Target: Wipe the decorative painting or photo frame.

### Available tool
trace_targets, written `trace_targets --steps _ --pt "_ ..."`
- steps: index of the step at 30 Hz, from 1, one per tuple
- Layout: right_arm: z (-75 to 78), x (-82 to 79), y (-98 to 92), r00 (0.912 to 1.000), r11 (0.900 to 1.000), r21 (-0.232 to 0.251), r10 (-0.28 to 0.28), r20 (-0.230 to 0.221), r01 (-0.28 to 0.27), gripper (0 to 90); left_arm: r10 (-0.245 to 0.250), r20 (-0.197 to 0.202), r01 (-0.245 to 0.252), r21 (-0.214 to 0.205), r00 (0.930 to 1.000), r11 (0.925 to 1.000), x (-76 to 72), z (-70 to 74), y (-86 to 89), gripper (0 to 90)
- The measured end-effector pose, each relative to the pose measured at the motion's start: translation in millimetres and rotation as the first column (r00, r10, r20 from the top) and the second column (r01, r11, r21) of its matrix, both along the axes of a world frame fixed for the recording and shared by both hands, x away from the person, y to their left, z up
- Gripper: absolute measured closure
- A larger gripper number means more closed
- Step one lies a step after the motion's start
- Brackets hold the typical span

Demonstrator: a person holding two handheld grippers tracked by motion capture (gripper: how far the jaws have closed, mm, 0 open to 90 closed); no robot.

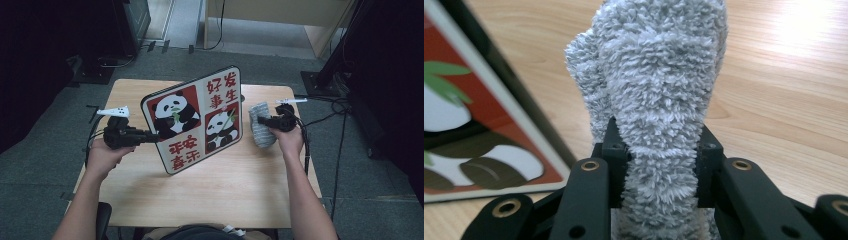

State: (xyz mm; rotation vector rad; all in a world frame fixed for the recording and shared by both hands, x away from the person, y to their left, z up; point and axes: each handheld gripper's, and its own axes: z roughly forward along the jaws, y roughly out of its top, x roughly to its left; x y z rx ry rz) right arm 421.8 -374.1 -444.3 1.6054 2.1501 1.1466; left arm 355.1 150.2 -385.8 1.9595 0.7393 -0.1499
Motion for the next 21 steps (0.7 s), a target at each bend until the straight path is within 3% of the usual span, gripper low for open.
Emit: trace_targets --steps 9,14,17,19,21 --pt "-15.1 10.0 -16.8 0.9985 0.9977 -0.044 -0.051 0.020 0.052 68.0 0.004 0.000 -0.004 -0.005 1.0000 1.0000 0.4 -0.6 0.5 76.2" --pt "-28.0 17.2 -17.8 0.9973 0.9958 -0.054 -0.074 0.002 0.074 66.6 0.001 0.000 -0.001 -0.001 1.0000 1.0000 0.4 -0.8 1.5 76.2" --pt "-33.4 19.6 -14.7 0.9970 0.9928 -0.092 -0.077 -0.006 0.076 64.6 0.006 0.003 -0.006 0.001 1.0000 1.0000 -0.8 -0.5 1.1 76.2" --pt "-38.4 20.1 -12.9 0.9974 0.9868 -0.147 -0.071 -0.013 0.068 63.2 0.005 0.004 -0.005 0.004 1.0000 1.0000 -1.3 -0.2 1.2 76.1" --pt "-41.7 19.9 -12.0 0.9972 0.9861 -0.151 -0.072 -0.020 0.068 60.8 0.006 0.004 -0.006 0.005 1.0000 1.0000 -1.8 0.0 1.1 76.1"
